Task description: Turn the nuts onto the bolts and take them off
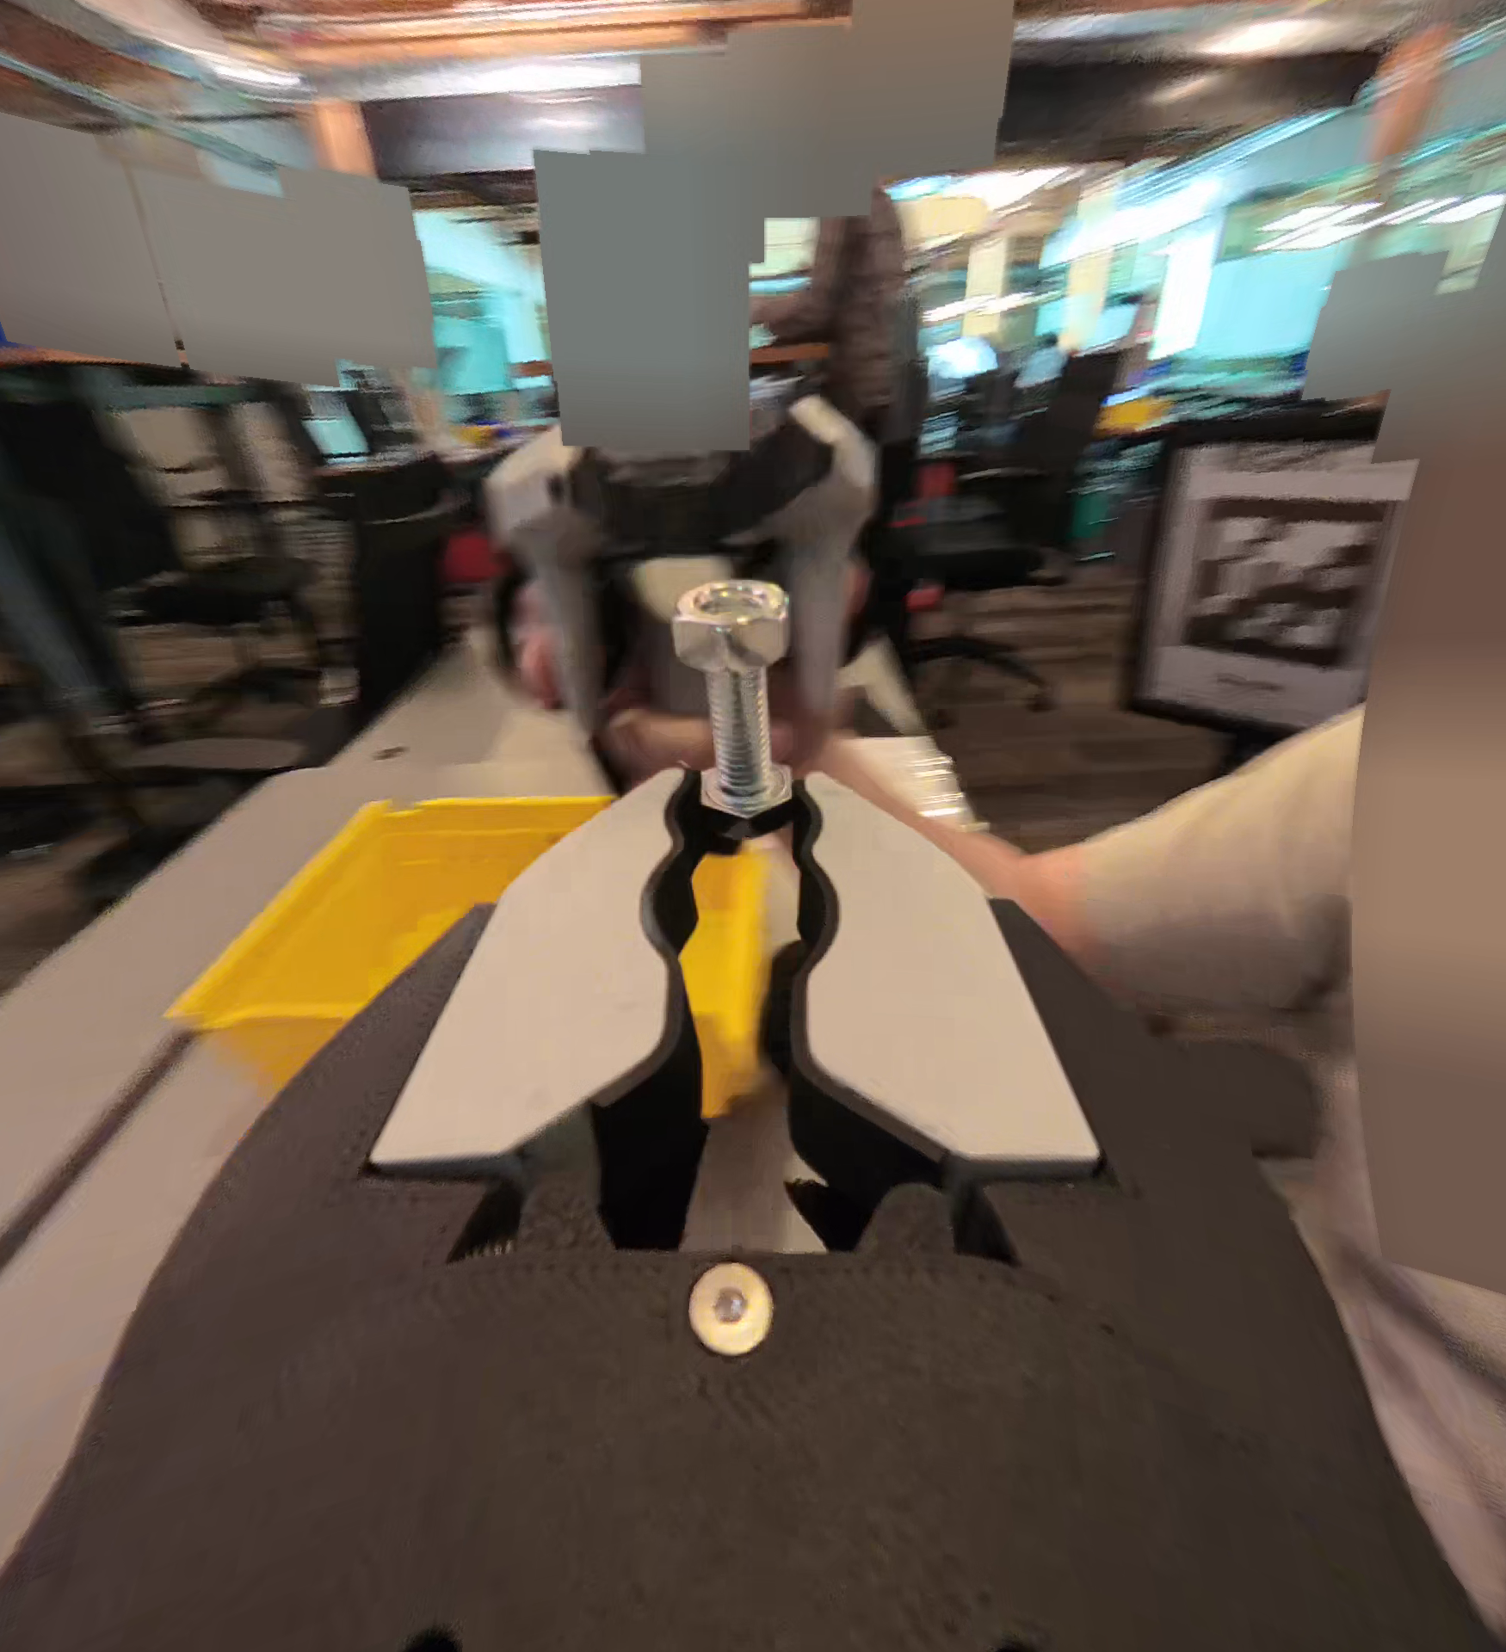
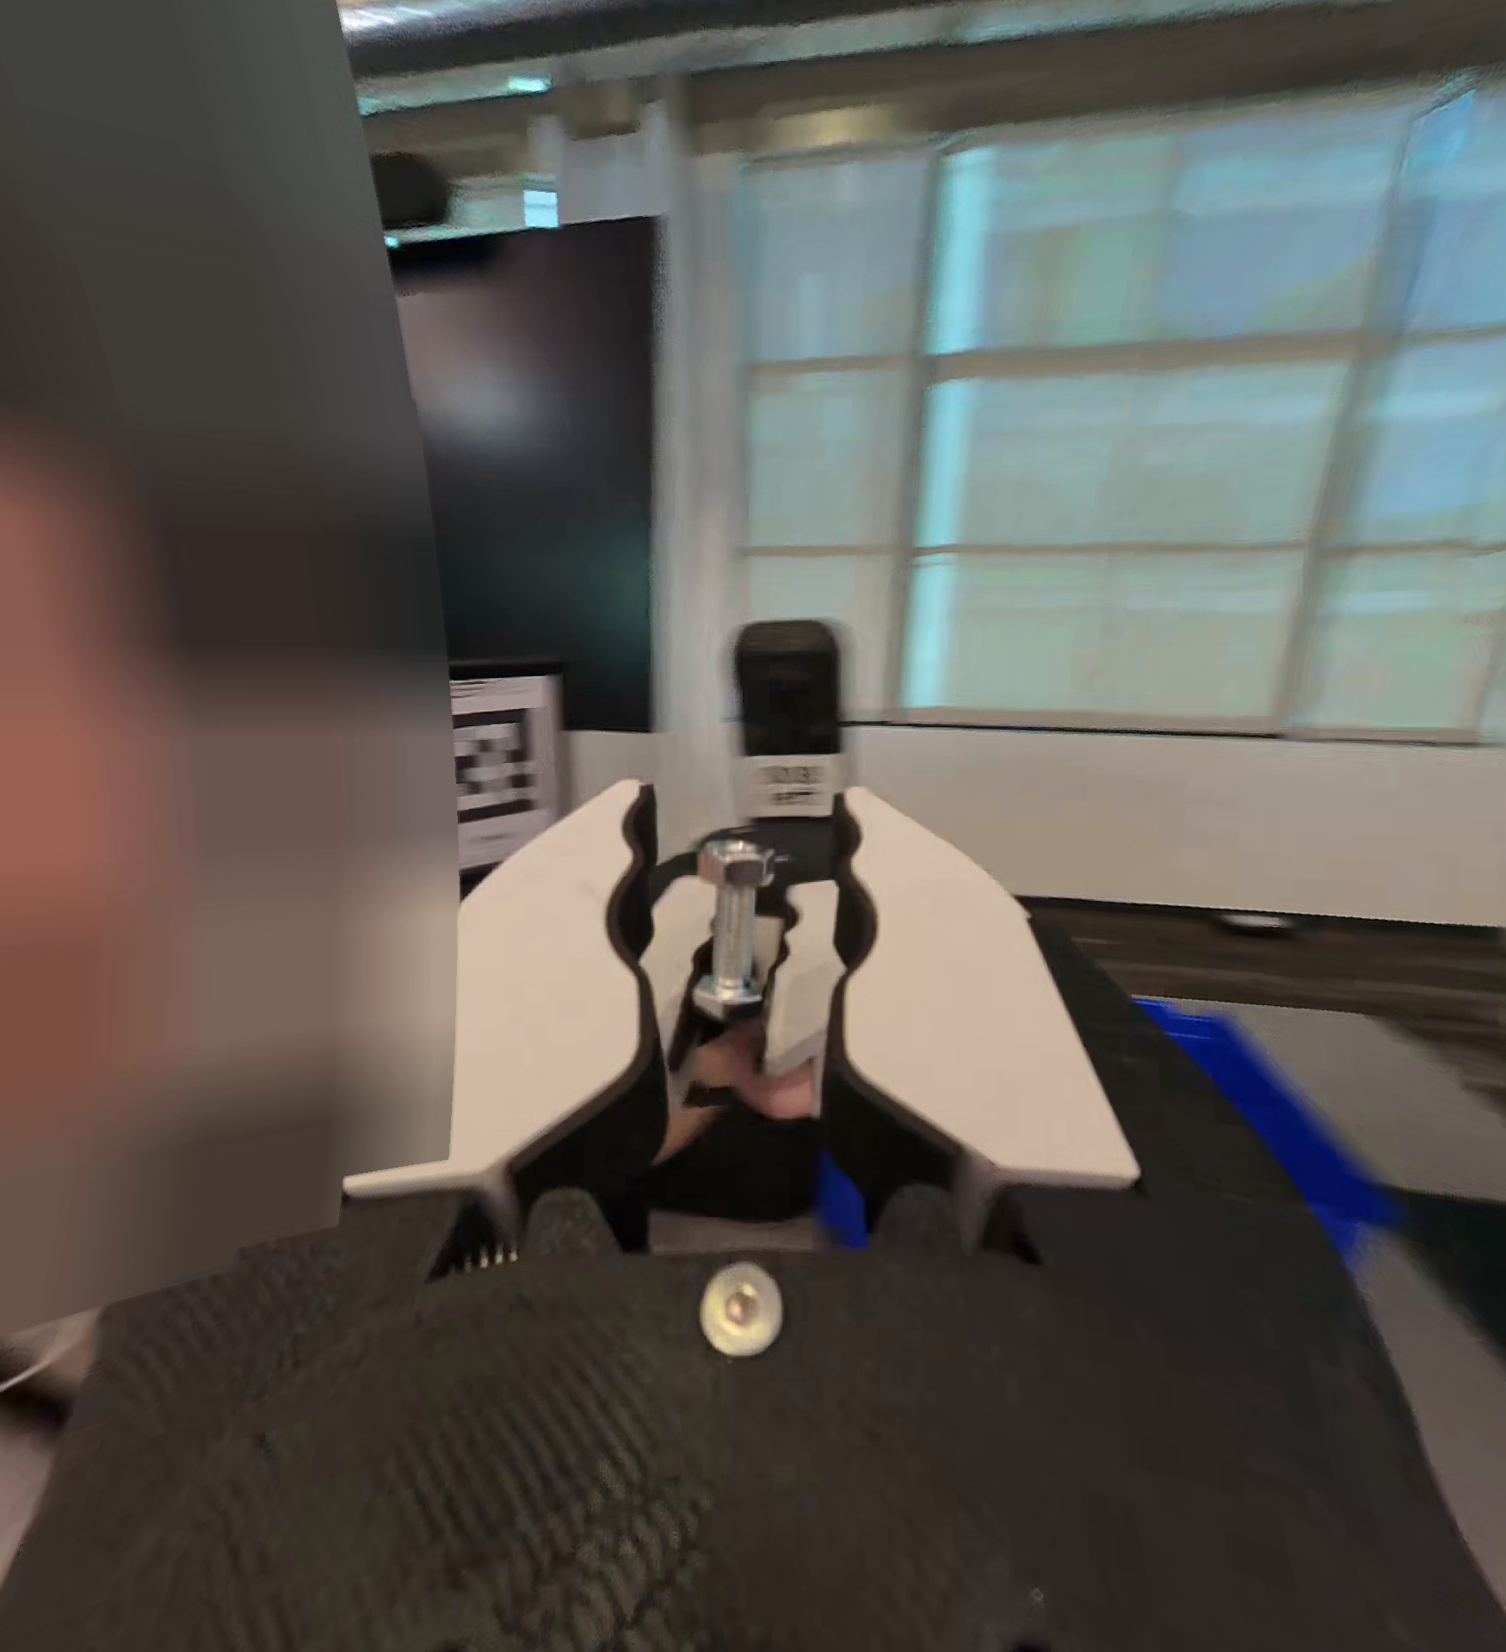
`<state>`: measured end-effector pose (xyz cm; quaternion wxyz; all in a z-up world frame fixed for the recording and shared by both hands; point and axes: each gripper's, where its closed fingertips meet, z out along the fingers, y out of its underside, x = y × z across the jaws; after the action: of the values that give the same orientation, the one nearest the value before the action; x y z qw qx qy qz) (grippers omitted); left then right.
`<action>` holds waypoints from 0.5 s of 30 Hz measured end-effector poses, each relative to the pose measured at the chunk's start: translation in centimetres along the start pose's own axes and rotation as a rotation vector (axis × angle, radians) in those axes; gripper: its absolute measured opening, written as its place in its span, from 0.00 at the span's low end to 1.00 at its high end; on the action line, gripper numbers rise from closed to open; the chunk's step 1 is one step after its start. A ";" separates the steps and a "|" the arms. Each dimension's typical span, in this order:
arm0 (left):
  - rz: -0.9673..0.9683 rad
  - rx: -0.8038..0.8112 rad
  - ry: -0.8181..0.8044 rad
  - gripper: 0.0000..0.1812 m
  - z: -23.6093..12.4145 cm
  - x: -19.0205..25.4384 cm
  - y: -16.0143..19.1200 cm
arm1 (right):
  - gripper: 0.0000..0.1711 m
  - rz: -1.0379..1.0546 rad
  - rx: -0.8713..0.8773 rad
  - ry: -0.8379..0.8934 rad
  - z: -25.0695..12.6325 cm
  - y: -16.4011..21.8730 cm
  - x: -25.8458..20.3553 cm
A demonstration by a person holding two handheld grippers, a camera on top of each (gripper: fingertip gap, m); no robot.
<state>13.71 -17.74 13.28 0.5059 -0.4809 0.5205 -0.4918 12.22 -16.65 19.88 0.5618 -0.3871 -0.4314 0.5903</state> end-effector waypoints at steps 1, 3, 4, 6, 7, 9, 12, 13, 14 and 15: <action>0.049 -0.027 -0.125 0.10 -0.3 -1.6 0.3 | 0.22 -0.075 0.007 0.114 -0.2 -0.5 0.9; 0.131 -0.059 -0.295 0.10 -1.0 -3.7 0.5 | 0.21 -0.196 -0.026 0.301 -0.1 -0.5 2.1; 0.146 -0.062 -0.340 0.10 -1.2 -4.1 0.5 | 0.21 -0.242 -0.065 0.361 0.2 0.0 2.4; 0.158 -0.064 -0.389 0.10 -1.2 -4.6 0.5 | 0.21 -0.303 -0.172 0.441 1.0 1.6 2.8; 0.155 -0.066 -0.402 0.10 -1.2 -4.7 0.6 | 0.22 -0.332 -0.220 0.469 1.4 2.4 3.0; 0.155 -0.071 -0.427 0.10 -1.3 -5.0 0.7 | 0.22 -0.383 -0.278 0.552 1.6 3.3 3.8; 0.166 -0.076 -0.443 0.10 -1.5 -5.2 0.6 | 0.12 -0.431 -0.298 0.589 1.6 3.5 4.0; 0.170 -0.076 -0.432 0.10 -1.5 -5.0 0.6 | 0.11 -0.426 -0.297 0.563 1.8 3.6 3.7; 0.170 -0.076 -0.408 0.10 -1.3 -4.6 0.6 | 0.11 -0.410 -0.297 0.524 1.9 3.6 3.3; 0.169 -0.075 -0.373 0.10 -1.1 -4.1 0.5 | 0.11 -0.375 -0.295 0.467 2.0 3.7 2.7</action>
<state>12.69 -13.56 13.01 0.6146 -0.5369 0.4742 -0.3304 8.90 -14.08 17.18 0.6821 -0.5031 -0.4355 0.3032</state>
